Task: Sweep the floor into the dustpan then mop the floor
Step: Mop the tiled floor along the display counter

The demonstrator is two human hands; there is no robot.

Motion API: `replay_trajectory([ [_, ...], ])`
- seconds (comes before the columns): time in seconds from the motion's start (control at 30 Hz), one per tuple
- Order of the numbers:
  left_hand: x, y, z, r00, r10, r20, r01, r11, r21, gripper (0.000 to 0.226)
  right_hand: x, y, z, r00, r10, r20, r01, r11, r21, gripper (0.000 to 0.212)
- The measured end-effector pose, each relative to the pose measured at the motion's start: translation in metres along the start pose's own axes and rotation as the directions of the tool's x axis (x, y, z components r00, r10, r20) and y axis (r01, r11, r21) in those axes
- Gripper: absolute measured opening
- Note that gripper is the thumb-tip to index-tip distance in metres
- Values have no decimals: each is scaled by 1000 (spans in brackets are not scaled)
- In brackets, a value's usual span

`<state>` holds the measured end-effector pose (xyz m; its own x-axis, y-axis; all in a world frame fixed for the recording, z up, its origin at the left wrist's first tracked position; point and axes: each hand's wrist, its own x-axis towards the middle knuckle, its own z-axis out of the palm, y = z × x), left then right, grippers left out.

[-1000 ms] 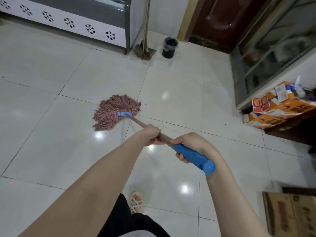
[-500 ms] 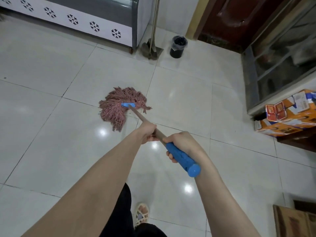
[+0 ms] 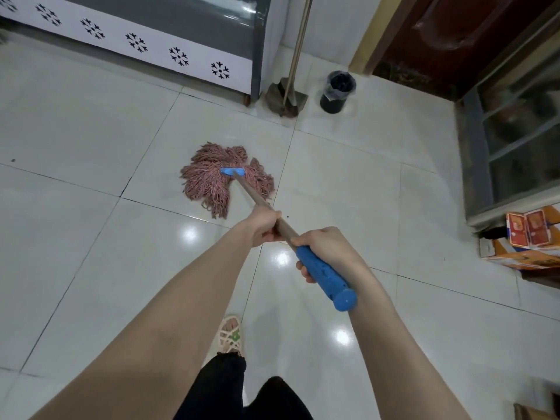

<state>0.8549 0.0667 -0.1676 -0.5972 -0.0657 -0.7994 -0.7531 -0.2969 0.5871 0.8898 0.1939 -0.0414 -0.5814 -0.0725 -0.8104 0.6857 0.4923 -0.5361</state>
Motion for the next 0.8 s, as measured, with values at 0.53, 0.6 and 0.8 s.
replay_trajectory([
  [0.53,77,129,-61,998,68,0,-68,994,-85,14,87,-145,33,995,-84,45,84,996,5,16],
  [0.6,85,146,-65,996,87,-2,-86,991,-104,23,96,-166,31,992,-101,69,101,995,4,17],
  [0.8,99,213,-62,991,131,-9,-130,977,-171,32,119,-242,5,980,-116,163,109,993,48,15],
])
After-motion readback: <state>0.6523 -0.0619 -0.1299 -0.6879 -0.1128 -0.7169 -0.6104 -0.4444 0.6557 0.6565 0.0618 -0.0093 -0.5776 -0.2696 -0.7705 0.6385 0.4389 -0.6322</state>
